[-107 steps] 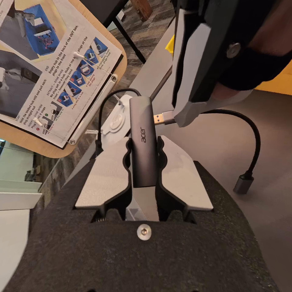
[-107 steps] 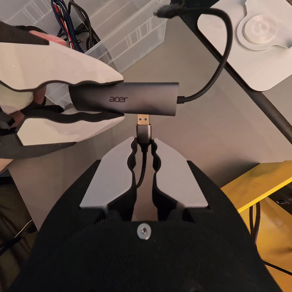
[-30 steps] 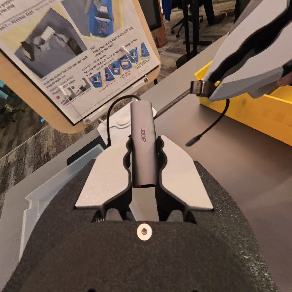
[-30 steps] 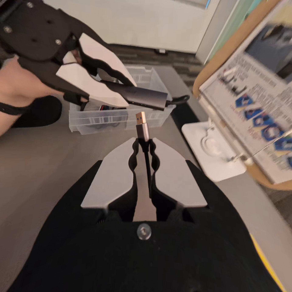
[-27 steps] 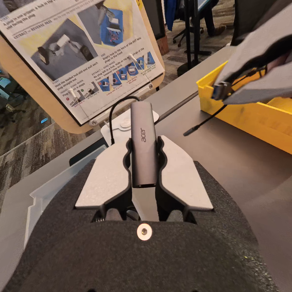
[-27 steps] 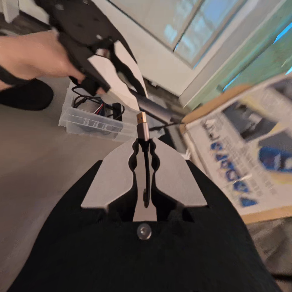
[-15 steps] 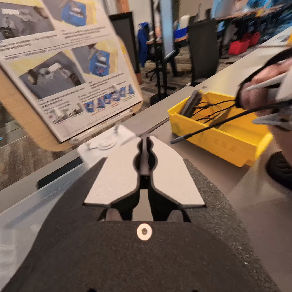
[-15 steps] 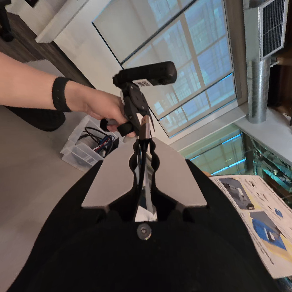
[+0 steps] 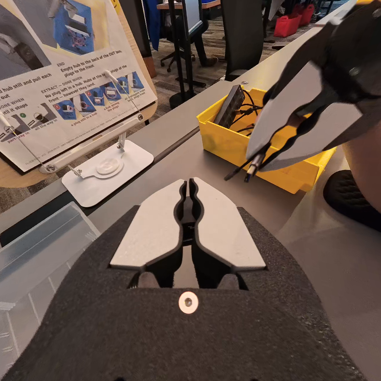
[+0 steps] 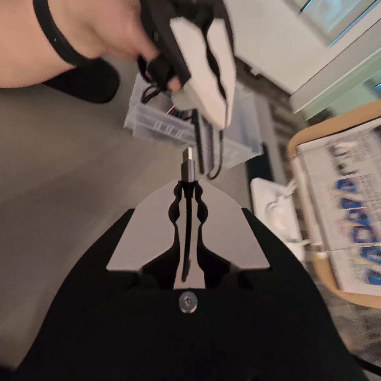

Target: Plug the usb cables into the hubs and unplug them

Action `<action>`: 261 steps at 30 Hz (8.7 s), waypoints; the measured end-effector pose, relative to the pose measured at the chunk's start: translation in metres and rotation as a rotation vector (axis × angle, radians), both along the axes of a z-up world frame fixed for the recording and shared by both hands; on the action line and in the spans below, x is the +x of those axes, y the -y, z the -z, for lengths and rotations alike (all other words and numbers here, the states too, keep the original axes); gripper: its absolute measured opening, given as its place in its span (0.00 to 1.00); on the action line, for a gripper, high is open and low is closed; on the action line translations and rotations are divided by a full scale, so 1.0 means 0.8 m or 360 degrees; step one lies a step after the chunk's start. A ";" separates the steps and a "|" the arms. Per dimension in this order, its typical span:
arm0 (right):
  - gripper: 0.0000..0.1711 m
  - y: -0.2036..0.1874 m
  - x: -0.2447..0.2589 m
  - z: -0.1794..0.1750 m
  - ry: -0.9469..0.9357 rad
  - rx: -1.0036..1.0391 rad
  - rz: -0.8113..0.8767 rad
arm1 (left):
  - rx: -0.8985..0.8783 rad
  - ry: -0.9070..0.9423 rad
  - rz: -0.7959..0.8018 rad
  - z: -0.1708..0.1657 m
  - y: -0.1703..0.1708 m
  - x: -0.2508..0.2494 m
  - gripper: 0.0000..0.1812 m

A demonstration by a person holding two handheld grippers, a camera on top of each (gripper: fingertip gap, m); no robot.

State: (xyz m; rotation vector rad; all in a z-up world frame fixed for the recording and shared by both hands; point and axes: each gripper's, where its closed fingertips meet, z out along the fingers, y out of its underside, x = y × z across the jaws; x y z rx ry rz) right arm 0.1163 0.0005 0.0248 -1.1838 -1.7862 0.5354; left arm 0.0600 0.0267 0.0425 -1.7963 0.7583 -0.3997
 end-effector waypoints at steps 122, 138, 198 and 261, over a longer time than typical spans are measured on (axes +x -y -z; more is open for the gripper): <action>0.08 0.031 -0.024 0.187 0.0436 -0.0998 0.0564 | 0.0215 0.0961 0.0297 -0.106 0.037 -0.056 0.20; 0.03 0.044 -0.032 0.222 0.0507 -0.1108 0.0355 | 0.0239 0.0897 0.0326 -0.113 0.041 -0.039 0.20; 0.13 0.015 -0.074 -0.053 -0.0976 0.0809 0.0357 | 0.0027 0.0842 0.0535 -0.102 0.063 0.020 0.20; 0.07 0.143 -0.023 0.004 -0.0183 -0.0417 -0.0630 | -0.0109 0.1031 0.0610 -0.085 0.052 -0.055 0.22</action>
